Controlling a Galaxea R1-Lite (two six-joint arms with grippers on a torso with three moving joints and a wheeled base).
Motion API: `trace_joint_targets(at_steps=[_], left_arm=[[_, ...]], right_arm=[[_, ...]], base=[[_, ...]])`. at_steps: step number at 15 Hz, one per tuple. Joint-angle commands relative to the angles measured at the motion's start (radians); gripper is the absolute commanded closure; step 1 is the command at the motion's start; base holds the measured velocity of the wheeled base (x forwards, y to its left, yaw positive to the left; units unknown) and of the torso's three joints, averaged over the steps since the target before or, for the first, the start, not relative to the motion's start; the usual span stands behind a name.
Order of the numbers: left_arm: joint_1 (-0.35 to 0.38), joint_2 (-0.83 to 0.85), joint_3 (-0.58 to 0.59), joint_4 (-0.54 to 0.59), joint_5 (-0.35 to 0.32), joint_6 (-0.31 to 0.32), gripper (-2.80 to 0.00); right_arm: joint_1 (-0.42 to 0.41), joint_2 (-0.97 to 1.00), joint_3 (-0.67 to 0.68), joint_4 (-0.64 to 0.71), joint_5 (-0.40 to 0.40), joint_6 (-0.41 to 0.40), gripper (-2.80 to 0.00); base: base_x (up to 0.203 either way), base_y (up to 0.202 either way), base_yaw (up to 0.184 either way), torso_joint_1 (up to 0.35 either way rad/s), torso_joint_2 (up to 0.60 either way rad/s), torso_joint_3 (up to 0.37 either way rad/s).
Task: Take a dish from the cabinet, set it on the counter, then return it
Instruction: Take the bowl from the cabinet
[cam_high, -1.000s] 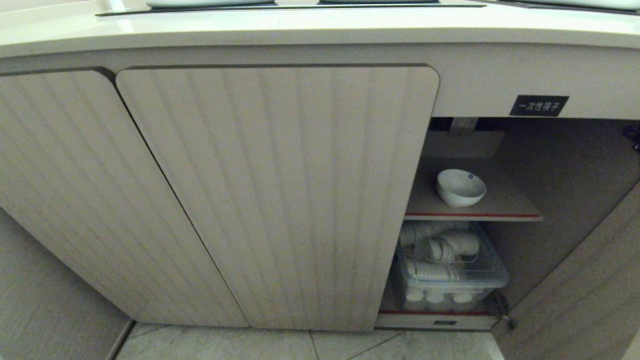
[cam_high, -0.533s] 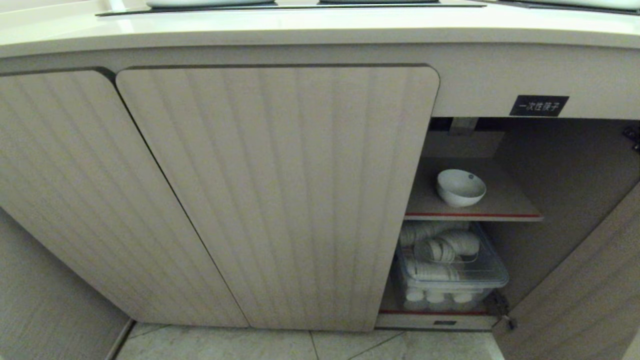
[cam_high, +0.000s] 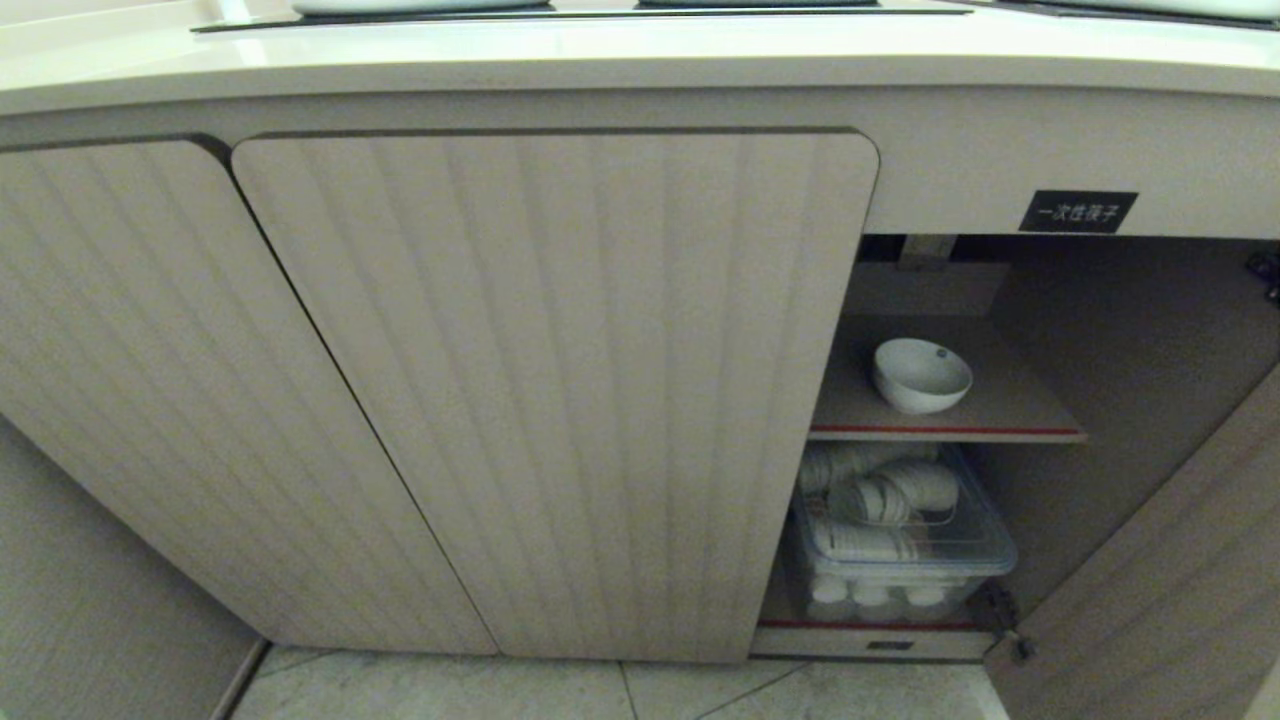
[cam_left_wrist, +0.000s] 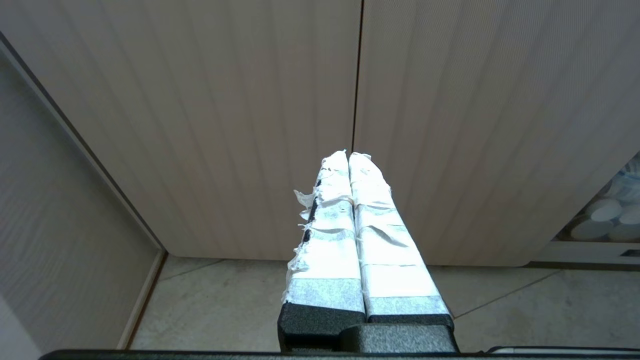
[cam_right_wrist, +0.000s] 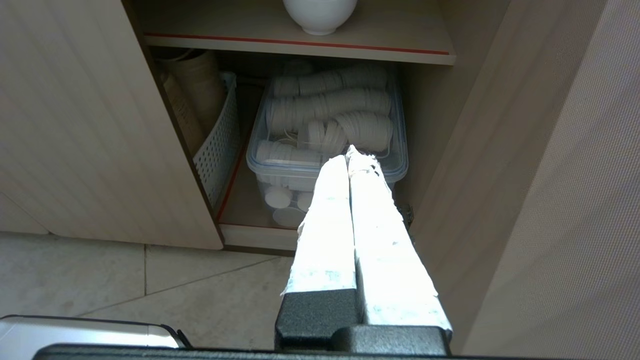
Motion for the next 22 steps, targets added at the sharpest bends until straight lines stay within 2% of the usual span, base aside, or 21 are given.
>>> trace_joint_targets(at_steps=[1,3,5,8,15,19,22], left_arm=[[0.000,0.000,0.000,0.000,0.000,0.000,0.00],[0.000,0.000,-0.001,0.000,0.000,0.000,0.00],[0.000,0.000,0.000,-0.001,0.000,0.000,0.00],[0.000,0.000,-0.001,0.000,0.000,0.000,0.00],[0.000,0.000,0.001,-0.001,0.000,0.000,0.00],[0.000,0.000,0.000,-0.001,0.000,0.000,0.00],[0.000,0.000,0.001,-0.001,0.000,0.000,0.00]], right_arm=[[0.000,0.001,-0.003,0.001,0.002,-0.006,0.00],[0.000,0.002,-0.038,0.020,0.012,-0.014,0.00],[0.000,0.039,-0.089,0.071,0.054,-0.012,0.00],[0.000,0.091,-0.103,0.118,0.065,-0.011,0.00],[0.006,0.294,-0.168,0.104,0.125,-0.008,0.00],[0.010,0.385,-0.182,0.087,0.132,0.027,0.00],[0.030,0.491,-0.182,0.008,0.132,0.028,0.00]], base=[[0.000,0.000,0.000,0.000,0.00,0.000],[0.000,0.000,0.000,0.000,0.00,0.000],[0.000,0.000,0.000,0.000,0.00,0.000],[0.000,0.000,0.000,0.000,0.00,0.000],[0.000,0.000,0.000,0.000,0.00,0.000],[0.000,0.000,0.000,0.000,0.00,0.000],[0.000,0.000,0.000,0.000,0.00,0.000]])
